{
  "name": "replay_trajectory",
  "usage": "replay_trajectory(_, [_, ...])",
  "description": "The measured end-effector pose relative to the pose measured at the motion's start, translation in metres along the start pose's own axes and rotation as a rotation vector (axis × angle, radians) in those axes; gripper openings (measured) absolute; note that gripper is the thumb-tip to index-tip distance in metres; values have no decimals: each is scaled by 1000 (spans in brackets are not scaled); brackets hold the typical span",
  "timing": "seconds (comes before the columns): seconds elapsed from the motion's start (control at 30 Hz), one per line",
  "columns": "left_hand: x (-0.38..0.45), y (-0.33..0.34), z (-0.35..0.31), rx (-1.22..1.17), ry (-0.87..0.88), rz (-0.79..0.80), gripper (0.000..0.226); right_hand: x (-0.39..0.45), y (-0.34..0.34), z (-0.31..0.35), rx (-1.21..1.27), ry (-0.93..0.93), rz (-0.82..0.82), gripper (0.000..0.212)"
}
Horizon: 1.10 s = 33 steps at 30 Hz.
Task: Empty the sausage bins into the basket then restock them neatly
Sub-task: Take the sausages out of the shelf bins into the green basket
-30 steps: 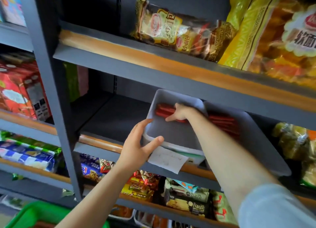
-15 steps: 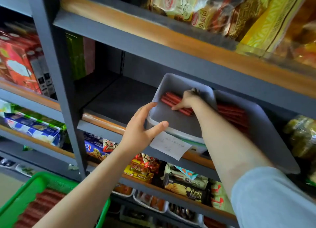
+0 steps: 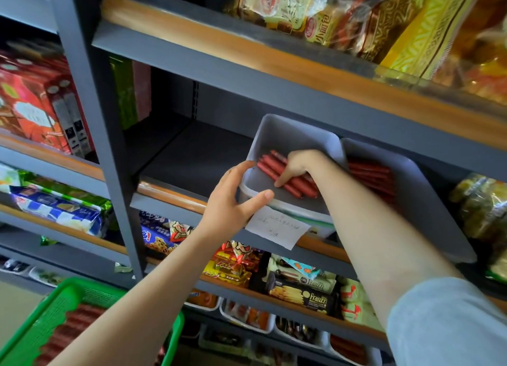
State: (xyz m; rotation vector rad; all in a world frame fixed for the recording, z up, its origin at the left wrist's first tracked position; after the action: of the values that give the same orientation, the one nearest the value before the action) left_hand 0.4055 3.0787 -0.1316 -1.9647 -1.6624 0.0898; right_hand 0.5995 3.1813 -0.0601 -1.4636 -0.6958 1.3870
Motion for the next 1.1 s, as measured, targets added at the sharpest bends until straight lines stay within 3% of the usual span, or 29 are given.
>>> replay_trajectory(0.17, [0, 0, 0, -4, 15, 10, 67, -19, 17, 6, -30, 7, 51, 62])
replay_trajectory(0.33, [0, -2, 0, -17, 28, 26, 69, -34, 31, 5, 40, 19, -2, 51])
replay_trajectory(0.47, [0, -4, -2, -19, 28, 47, 71, -39, 37, 5, 65, 32, -63, 57])
replay_trajectory(0.6, [-1, -8, -4, -17, 26, 71, 73, -47, 37, 5, 79, 58, -85, 49])
replay_trajectory(0.77, [-1, -11, -3, -34, 28, 100, 75, -48, 31, 5, 171, 139, -65, 61])
replay_trajectory(0.93, [-1, -10, -1, -20, 30, 101, 76, -46, 37, -5, 363, 180, -123, 71])
replay_trajectory(1.1, [1, -8, 1, -17, 36, 94, 75, -46, 29, -1, 683, 113, -264, 60])
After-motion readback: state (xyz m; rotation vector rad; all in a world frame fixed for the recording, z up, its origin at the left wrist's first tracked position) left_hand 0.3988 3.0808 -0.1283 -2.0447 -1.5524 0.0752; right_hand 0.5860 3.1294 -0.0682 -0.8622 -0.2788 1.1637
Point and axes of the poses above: each hand's wrist, its own x-axis towards the middle knuckle, its own y-axis out of the palm, z = x × y, the point moved 1 cm from there along x, towards the middle knuckle, and after that the axes turned 12 degrees about x, right-handed, at the moved point
